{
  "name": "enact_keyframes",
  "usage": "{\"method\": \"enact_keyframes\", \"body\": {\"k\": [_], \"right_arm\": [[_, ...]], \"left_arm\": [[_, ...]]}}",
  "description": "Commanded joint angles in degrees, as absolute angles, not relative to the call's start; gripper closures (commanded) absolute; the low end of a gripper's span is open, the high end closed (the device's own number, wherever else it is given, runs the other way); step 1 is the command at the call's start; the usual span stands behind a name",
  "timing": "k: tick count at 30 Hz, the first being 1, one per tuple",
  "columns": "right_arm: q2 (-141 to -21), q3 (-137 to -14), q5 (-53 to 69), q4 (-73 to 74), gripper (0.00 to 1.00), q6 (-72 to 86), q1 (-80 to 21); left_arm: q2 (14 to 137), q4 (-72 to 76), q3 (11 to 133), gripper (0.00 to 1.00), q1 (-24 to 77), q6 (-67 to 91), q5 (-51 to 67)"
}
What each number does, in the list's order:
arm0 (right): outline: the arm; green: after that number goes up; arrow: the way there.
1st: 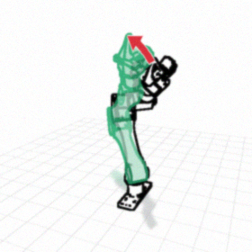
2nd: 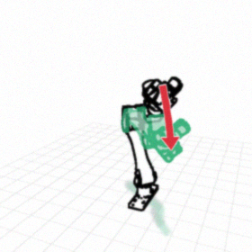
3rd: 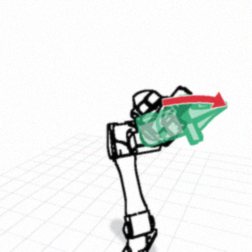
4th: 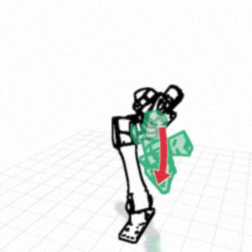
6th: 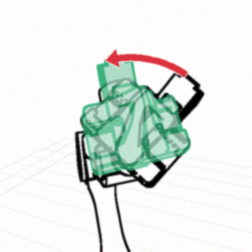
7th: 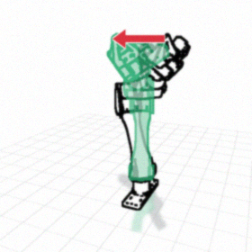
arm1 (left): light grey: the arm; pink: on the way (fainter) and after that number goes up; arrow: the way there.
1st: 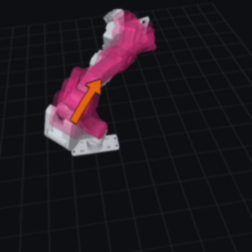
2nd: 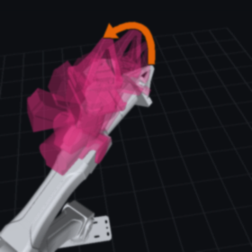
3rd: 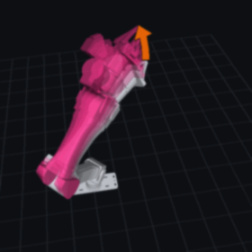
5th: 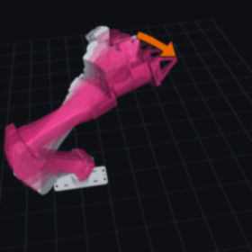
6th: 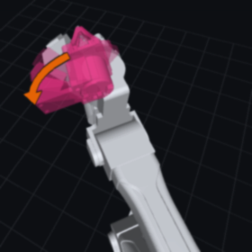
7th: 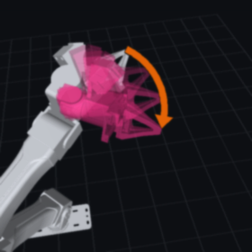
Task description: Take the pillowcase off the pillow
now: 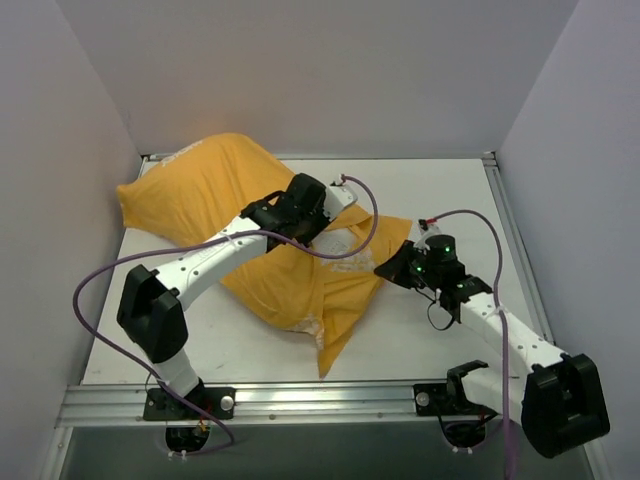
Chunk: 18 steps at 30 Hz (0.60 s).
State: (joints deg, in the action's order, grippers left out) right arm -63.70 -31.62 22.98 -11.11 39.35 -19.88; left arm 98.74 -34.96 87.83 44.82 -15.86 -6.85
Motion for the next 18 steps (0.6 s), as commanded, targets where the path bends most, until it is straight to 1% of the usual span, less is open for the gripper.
{"method": "enact_keyframes", "body": {"k": [1, 8, 9, 12, 13, 14, 15, 16, 17, 18], "right_arm": [[-58.19, -26.65, 19.86, -5.11, 1.0, 37.97, -13.82], [-55.2, -19.88, 18.37, -3.51, 1.0, 37.79, -8.89], [-55.02, -18.65, 18.89, -6.13, 1.0, 38.66, -8.09], [-56.94, -18.98, 18.46, -6.77, 1.0, 38.07, -7.29], [-58.08, -19.94, 18.37, -6.42, 1.0, 37.45, -7.29], [-60.44, -22.3, 18.37, -6.16, 0.99, 36.66, -7.29], [-61.43, -23.72, 18.63, -5.28, 0.88, 35.95, -7.38], [-62.39, -25.21, 19.07, -4.66, 0.75, 34.47, -7.38], [-63.1, -26.96, 19.33, -3.44, 0.56, 33.67, -7.47], [-62.76, -30.9, 19.25, -0.3, 0.51, 32.79, -7.99]], "left_arm": [[93.0, -31.56, 87.37, 0.98, 38.07, -16.96, -10.2], [88.34, -30.07, 84.56, 0.98, 30.51, -20.74, -10.2], [87.9, -29.62, 83.68, 0.98, 29.89, -21.35, -10.2], [85.52, -29.0, 79.9, 0.98, 29.88, -21.54, -5.47], [85.08, -29.26, 78.76, 0.98, 30.58, -20.84, -2.06], [84.99, -29.53, 78.49, 0.98, 31.02, -20.31, -1.06], [85.16, -29.88, 78.4, 0.98, 31.63, -19.35, -0.53], [85.43, -30.06, 78.31, 0.98, 32.16, -19.16, -0.18], [85.69, -29.97, 77.79, 0.98, 33.21, -18.99, 0.0], [85.78, -29.62, 77.44, 0.98, 33.66, -18.46, 0.0]]}}
